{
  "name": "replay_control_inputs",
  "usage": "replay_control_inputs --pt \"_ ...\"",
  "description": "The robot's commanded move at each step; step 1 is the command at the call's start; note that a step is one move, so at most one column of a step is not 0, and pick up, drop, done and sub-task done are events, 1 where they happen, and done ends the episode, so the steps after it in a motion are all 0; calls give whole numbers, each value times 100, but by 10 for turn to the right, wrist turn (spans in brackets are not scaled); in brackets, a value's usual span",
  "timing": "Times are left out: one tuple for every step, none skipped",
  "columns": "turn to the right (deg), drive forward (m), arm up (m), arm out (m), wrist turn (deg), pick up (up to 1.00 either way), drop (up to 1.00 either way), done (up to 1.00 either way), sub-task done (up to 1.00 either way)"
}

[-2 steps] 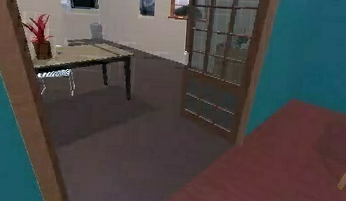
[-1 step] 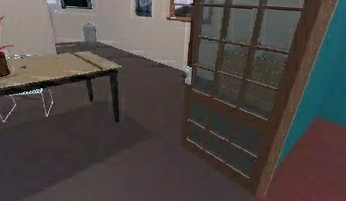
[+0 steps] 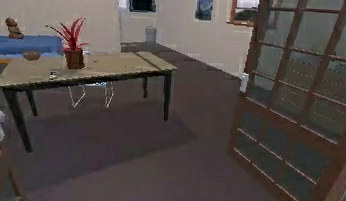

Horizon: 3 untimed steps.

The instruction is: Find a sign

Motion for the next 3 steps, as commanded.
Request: replay_control_inputs --pt "0 100 0 0 0 0 0 0 0" --pt "0 65 0 0 0 0 0 0 0" --pt "330 0 0 0 0 0 0 0 0"
